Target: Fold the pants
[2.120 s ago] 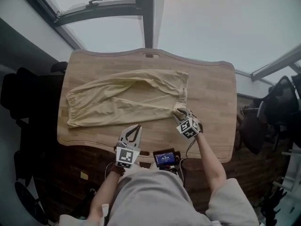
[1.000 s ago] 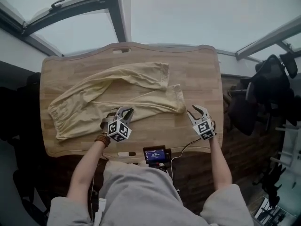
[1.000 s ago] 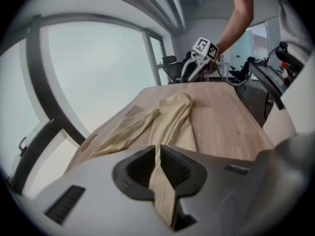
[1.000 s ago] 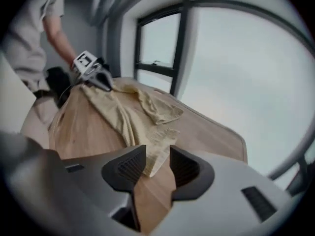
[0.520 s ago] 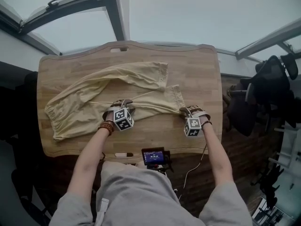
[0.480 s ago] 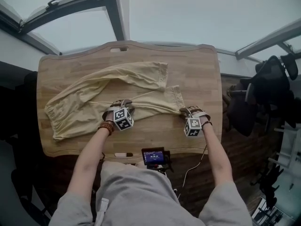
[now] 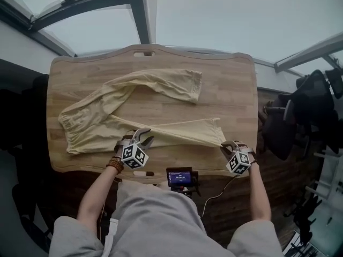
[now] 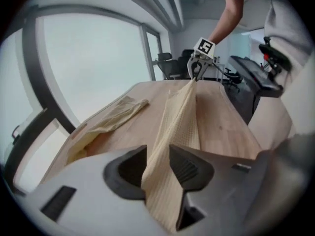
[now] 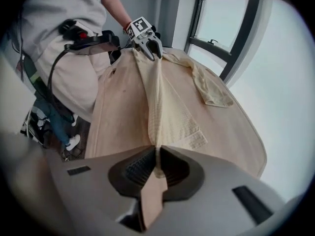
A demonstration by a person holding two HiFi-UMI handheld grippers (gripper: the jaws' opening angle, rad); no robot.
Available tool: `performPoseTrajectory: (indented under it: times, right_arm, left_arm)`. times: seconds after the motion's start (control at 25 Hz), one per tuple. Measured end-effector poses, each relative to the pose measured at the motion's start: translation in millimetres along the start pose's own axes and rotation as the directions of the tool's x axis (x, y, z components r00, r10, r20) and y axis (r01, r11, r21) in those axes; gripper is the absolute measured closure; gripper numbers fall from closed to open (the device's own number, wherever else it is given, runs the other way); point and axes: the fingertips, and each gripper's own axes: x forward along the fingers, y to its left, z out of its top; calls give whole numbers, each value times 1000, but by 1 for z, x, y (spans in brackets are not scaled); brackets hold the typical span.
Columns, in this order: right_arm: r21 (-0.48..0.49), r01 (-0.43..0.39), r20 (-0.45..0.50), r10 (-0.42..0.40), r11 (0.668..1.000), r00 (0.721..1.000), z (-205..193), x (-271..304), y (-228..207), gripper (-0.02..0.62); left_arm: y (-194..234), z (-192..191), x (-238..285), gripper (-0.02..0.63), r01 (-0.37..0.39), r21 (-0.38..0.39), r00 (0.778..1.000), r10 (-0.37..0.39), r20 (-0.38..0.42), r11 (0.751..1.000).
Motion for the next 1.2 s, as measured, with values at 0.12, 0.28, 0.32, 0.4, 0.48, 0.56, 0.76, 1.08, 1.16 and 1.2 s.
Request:
performPoseTrajectory:
  times: [0.12, 0.28, 0.32, 0.4, 0.48, 0.56, 0.76, 1.08, 1.16, 1.2]
  right_arm:
    - [168, -38, 95, 22, 985, 995, -1, -14, 4, 492]
    - [365, 95, 237, -191, 926, 953, 47, -8, -88, 488]
    - [333, 149, 235, -235, 931, 943, 63, 3, -113, 474]
    - [185, 235, 198, -270, 954, 942, 96, 33, -154, 447]
    - [21, 276, 137, -276, 961, 951, 119, 65, -183, 440]
    - [-54, 280, 81, -275, 959, 958, 130, 90, -206, 440]
    - [-75, 148, -75, -154, 986, 985, 120, 123, -212, 444]
    - [31, 268, -74, -265, 963, 961, 125, 100, -235, 575]
    - [38, 313, 8, -313, 949, 950, 148, 65, -247, 575]
    - [29, 328, 43, -329, 944, 943, 159, 43, -251, 575]
  left_arm:
    - [-8, -56, -45, 457, -100, -135, 994, 93, -54, 986]
    - [-9, -158, -87, 457, -281, -281, 941, 206, -269, 918]
    - [-9, -179, -94, 457, -317, -319, 925, 217, -312, 893]
    - [-11, -210, -105, 457, -375, -388, 899, 228, -374, 842]
    - [-14, -228, -110, 457, -409, -429, 882, 229, -412, 805]
    - [-18, -236, -110, 457, -428, -463, 875, 226, -429, 776]
    - [-19, -242, -110, 465, -448, -538, 878, 239, -415, 714]
    - [-27, -251, -116, 468, -420, -641, 902, 221, -370, 642]
    - [-27, -249, -118, 466, -391, -650, 914, 192, -357, 652]
    - [-26, -246, -121, 466, -377, -645, 920, 186, -346, 665]
